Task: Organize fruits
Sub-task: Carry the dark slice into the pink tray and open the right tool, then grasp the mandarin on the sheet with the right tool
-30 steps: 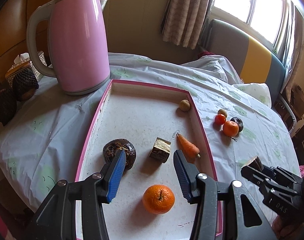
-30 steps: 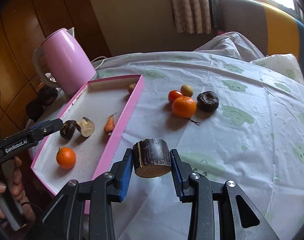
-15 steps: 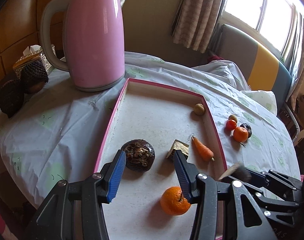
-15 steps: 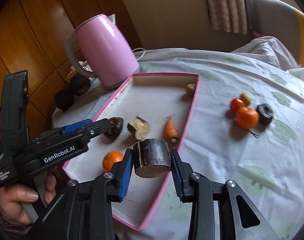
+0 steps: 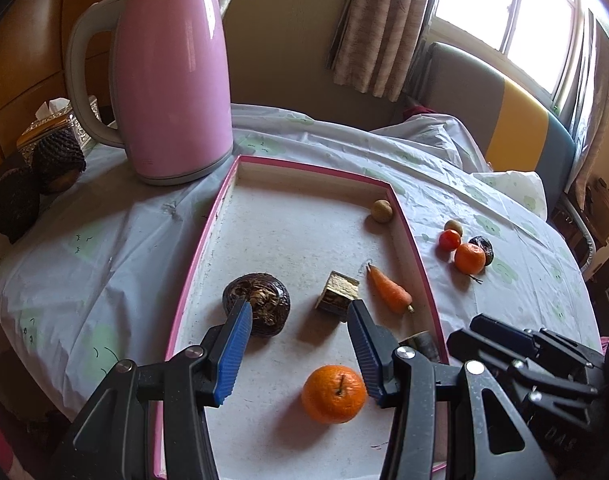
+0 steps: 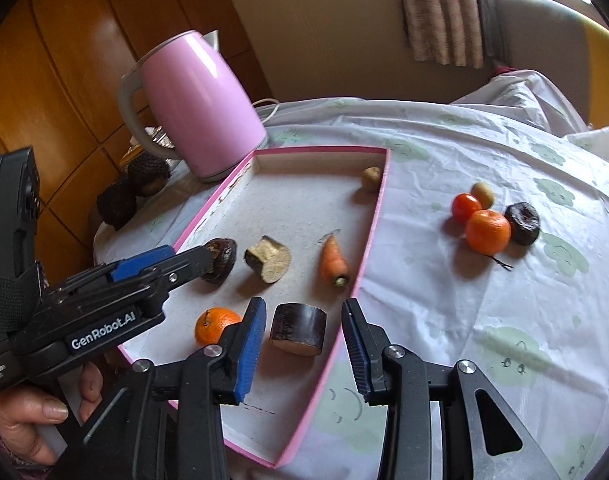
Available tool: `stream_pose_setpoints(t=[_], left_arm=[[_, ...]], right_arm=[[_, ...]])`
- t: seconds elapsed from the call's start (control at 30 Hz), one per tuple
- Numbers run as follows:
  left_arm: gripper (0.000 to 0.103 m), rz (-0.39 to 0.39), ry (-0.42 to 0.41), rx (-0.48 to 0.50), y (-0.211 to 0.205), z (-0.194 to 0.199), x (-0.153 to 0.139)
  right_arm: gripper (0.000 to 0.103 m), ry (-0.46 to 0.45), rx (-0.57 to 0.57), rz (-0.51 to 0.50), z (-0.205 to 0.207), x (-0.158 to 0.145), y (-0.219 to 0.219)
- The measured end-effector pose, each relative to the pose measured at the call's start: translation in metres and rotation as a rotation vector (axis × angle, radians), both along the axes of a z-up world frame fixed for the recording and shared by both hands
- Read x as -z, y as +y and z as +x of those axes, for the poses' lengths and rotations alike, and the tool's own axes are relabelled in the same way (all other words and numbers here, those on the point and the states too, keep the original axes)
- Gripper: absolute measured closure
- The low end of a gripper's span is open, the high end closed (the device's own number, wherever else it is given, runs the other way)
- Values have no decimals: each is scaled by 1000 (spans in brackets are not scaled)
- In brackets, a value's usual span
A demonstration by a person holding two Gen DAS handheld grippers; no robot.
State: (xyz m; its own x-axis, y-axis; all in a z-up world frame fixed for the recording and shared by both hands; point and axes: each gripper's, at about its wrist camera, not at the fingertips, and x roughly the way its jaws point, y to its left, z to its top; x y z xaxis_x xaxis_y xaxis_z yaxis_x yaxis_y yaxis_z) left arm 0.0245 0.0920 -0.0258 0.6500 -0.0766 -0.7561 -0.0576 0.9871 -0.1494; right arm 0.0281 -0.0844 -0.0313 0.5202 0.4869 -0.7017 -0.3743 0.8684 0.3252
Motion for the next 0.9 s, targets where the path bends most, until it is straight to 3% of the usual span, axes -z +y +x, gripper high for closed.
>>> stream_pose_setpoints(t=[0.6,0.9], left_arm=[[53,48,10,101,-35,-1,-2],[53,-12,56,141,-47,7,5]], right_arm=[[56,27,249,-27,6,16,-74],[55,43,346,-46,15,24,-104]])
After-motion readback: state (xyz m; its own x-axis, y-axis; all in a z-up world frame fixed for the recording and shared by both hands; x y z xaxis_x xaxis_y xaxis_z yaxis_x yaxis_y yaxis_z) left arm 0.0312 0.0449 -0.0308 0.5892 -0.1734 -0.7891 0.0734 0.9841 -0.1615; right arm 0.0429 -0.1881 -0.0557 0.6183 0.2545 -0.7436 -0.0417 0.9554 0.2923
